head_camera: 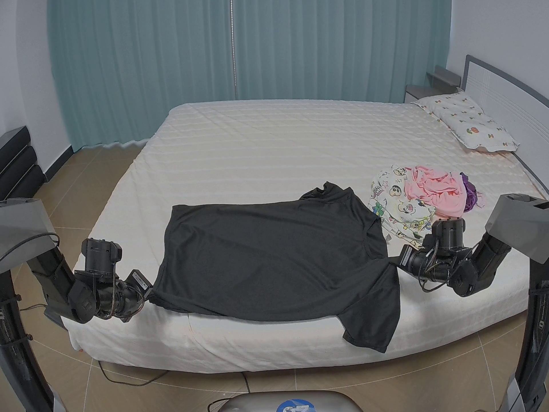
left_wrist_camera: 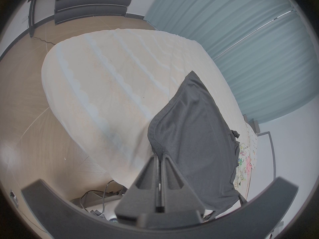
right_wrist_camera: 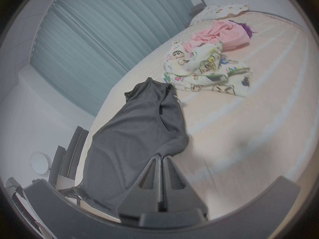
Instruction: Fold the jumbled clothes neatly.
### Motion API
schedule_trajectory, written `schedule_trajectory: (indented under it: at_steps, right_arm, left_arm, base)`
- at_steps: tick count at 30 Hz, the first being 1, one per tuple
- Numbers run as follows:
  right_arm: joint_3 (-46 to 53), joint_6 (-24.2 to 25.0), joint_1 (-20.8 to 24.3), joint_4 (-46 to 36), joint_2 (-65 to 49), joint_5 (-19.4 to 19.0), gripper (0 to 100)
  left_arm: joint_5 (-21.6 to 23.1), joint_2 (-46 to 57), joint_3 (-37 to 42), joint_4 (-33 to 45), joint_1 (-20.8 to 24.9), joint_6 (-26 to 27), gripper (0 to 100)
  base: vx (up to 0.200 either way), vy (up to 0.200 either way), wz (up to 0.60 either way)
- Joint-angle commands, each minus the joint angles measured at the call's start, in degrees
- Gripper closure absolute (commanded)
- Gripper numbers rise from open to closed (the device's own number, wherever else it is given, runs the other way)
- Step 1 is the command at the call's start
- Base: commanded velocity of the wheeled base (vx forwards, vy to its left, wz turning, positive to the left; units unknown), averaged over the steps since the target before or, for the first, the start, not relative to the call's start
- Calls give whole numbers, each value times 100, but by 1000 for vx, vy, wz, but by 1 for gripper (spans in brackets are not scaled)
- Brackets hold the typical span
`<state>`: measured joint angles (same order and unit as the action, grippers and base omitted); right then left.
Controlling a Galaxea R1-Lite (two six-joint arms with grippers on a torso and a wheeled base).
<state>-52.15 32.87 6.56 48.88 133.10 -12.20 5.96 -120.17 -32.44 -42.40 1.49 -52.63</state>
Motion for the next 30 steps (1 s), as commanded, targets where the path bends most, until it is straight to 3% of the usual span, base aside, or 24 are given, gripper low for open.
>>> schedule_trajectory:
  at_steps: [1, 9, 10, 14, 21, 28, 30]
  right_arm:
    - [-805, -281, 21, -485, 199, -1, 100]
    - [-1561, -615, 144, -942, 568, -1, 100]
    - [-1702, -650, 144, -933, 665, 7, 0]
    - [-1913, -641, 126, -740, 955, 60, 0]
    - [-1342, -597, -269, -503, 639, 69, 0]
    - [30, -281, -304, -494, -258, -168, 0]
    - [847, -298, -269, -485, -697, -511, 0]
  left_arm:
    - [19, -41, -17, -5, 1, -37, 100]
    - [28, -59, -78, -23, 1, -169, 100]
    - [28, -76, -78, -23, 1, -169, 100]
    - [28, -103, -96, -23, -8, -178, 100]
    - [169, -94, -78, -5, -8, -187, 100]
    - [221, -111, -96, -5, -43, -283, 100]
    - [283, -111, -87, 4, -43, -283, 100]
  base:
    - [0, 0, 0]
    - [0, 0, 0]
    - [0, 0, 0]
    - [0, 0, 0]
    - [0, 0, 0]
    - [0, 0, 0]
    - [0, 0, 0]
